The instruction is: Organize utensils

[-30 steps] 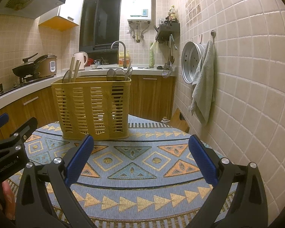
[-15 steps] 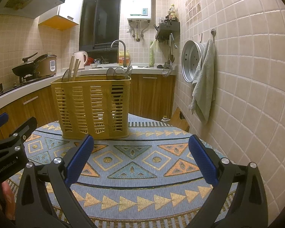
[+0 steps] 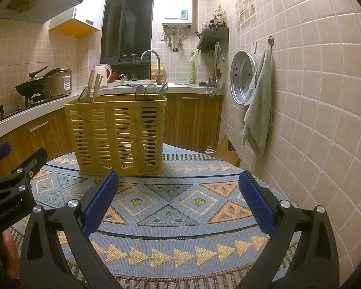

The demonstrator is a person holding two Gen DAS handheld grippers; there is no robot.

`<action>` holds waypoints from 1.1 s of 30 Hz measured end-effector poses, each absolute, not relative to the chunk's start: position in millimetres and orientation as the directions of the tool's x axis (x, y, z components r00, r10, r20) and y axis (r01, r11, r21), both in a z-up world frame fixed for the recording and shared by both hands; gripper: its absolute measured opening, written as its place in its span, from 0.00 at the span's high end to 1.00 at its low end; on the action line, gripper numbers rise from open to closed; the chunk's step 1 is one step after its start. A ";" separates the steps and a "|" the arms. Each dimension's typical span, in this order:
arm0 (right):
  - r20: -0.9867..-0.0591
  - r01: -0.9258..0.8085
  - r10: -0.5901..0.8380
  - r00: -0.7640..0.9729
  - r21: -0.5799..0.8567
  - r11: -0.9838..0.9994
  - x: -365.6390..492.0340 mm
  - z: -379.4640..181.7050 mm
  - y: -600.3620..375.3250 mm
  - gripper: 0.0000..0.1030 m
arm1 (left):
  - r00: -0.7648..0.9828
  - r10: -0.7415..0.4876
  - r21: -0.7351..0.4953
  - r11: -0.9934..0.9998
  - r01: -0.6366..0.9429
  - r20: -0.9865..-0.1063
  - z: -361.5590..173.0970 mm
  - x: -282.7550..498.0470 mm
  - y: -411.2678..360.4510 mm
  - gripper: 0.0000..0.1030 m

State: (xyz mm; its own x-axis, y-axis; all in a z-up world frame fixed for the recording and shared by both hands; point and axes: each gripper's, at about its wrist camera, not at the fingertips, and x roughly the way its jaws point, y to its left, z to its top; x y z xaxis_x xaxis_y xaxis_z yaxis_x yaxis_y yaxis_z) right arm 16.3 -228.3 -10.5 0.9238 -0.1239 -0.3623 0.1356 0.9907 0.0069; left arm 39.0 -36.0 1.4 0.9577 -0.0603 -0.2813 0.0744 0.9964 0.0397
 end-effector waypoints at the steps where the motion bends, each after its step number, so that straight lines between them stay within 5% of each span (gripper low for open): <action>1: -0.362 0.135 -0.123 0.924 0.007 0.991 16.2 -10.4 -228.2 0.08 | 0.958 -0.060 0.040 0.996 0.075 -0.281 1.5 39.1 -36.0 0.07; 33: -0.361 0.132 -0.122 0.925 0.002 0.991 17.7 -12.6 -228.2 0.08 | 0.956 -0.072 0.051 0.995 0.090 -0.285 0.0 38.7 -35.8 0.07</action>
